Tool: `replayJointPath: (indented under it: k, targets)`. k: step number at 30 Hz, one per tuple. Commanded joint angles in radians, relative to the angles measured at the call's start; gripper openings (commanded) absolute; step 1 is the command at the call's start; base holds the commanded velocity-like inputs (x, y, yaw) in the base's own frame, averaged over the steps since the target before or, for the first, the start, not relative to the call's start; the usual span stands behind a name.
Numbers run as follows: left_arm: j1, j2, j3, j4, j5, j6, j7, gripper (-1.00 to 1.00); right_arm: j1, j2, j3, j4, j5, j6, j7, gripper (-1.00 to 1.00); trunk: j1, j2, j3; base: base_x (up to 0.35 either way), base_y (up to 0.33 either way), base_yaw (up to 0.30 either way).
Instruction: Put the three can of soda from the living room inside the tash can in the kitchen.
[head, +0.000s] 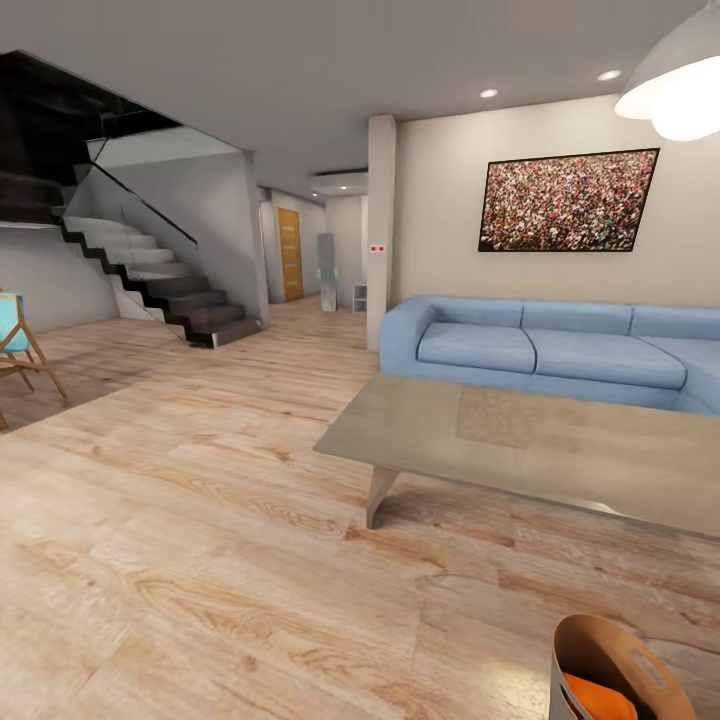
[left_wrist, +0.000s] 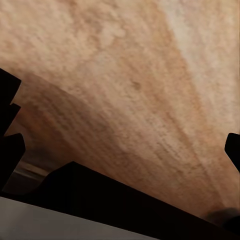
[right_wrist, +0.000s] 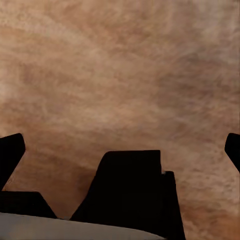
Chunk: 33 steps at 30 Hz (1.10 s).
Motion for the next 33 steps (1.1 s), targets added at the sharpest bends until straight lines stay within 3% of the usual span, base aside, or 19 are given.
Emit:
replayJointPath:
  k: [1,6,33]
  targets:
    - [0.103,0.0,-0.001,0.201,0.0,0.001,0.003,1.0,0.0,0.014,0.002,0.362,0.0,0.0,0.0,1.0,0.0,0.0,0.0,0.0,0.0,0.0]
    - [0.103,0.0,-0.001,0.201,0.0,0.001,0.003,1.0,0.0,0.058,0.001,0.377,0.0,0.0,0.0,1.0,0.0,0.0,0.0,0.0,0.0,0.0]
    - [0.103,0.0,-0.001,0.201,0.0,0.001,0.003,1.0,0.0,0.061,-0.002,0.379,0.0,0.0,-0.001,1.0,0.0,0.0,0.0,0.0,0.0,0.0]
